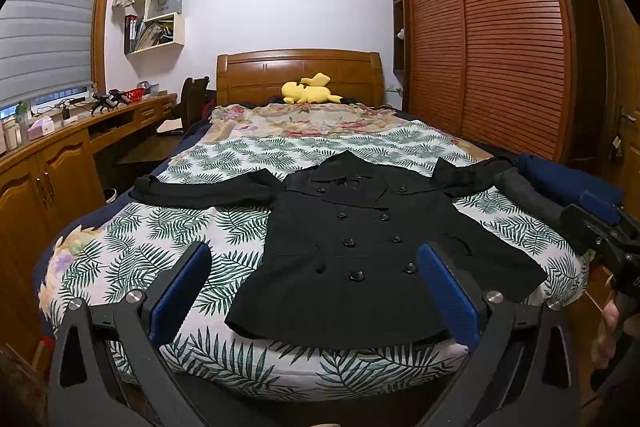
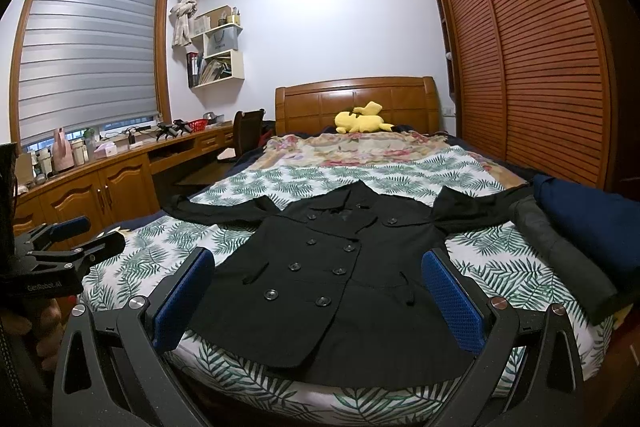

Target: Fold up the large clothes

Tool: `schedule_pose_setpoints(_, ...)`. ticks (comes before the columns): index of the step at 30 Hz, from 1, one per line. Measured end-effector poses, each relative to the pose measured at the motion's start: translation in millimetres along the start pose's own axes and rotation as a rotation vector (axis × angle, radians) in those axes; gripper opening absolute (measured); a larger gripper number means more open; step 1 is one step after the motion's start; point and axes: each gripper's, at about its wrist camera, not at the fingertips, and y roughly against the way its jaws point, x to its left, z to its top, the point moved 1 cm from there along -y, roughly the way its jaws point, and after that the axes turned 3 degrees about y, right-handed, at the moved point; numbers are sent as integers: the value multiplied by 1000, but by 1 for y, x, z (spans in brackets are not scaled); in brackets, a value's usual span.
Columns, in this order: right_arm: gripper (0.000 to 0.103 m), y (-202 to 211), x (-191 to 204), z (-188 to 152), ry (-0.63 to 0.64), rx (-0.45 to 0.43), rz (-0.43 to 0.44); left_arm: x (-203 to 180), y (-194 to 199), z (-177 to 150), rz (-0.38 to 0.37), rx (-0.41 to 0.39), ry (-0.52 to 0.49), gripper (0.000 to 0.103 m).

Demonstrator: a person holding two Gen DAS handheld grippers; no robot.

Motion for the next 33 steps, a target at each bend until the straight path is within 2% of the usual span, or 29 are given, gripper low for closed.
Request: schedule_pose_setpoints(33,103,0,0,-1,-3,4,-4,-6,-1,-1,-6,4,-10,103)
